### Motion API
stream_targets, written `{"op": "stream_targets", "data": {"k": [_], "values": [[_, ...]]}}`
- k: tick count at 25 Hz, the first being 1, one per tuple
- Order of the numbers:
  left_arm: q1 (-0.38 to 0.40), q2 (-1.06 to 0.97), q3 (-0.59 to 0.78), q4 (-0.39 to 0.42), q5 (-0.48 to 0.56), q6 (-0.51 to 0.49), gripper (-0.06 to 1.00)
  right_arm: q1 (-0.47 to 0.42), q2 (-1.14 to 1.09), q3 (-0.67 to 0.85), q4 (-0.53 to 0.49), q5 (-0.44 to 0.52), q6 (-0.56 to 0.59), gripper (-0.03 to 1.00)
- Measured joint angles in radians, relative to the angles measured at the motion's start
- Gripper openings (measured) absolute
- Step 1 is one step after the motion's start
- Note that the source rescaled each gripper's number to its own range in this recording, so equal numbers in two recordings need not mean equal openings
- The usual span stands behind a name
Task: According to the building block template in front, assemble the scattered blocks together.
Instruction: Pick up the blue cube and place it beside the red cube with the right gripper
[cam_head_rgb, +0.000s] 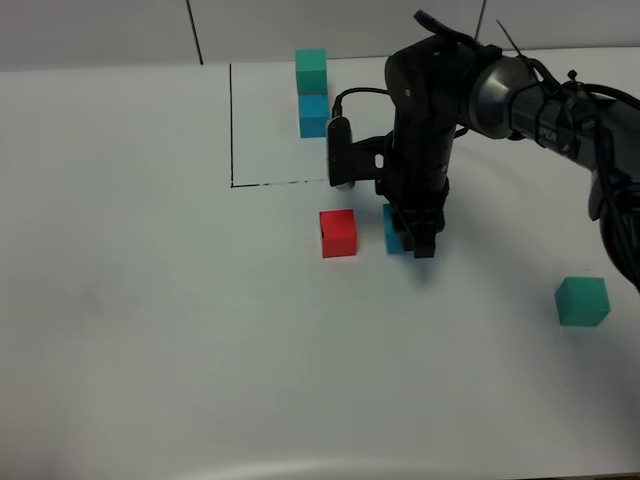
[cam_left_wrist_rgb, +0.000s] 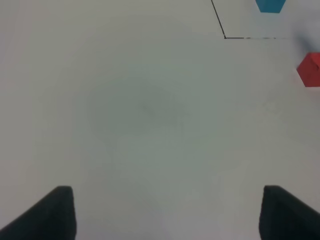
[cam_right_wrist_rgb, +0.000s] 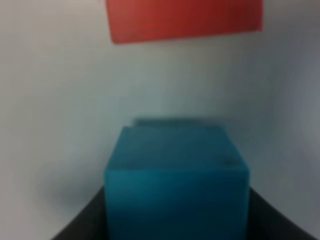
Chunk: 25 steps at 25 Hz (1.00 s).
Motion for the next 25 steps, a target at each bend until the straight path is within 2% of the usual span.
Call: {"op": "stream_targets", "data": {"k": [19, 25], "values": [[0.000, 0.000, 0.000, 0.000, 0.000, -0.001, 0.70, 0.039, 0.053, -0.023, 0.007, -0.095, -0.004, 0.01], [0.000, 0.000, 0.000, 0.000, 0.000, -0.001, 0.70, 0.060, 0.056, -0.029, 0.019, -0.096, -0.004, 0.01]]}}
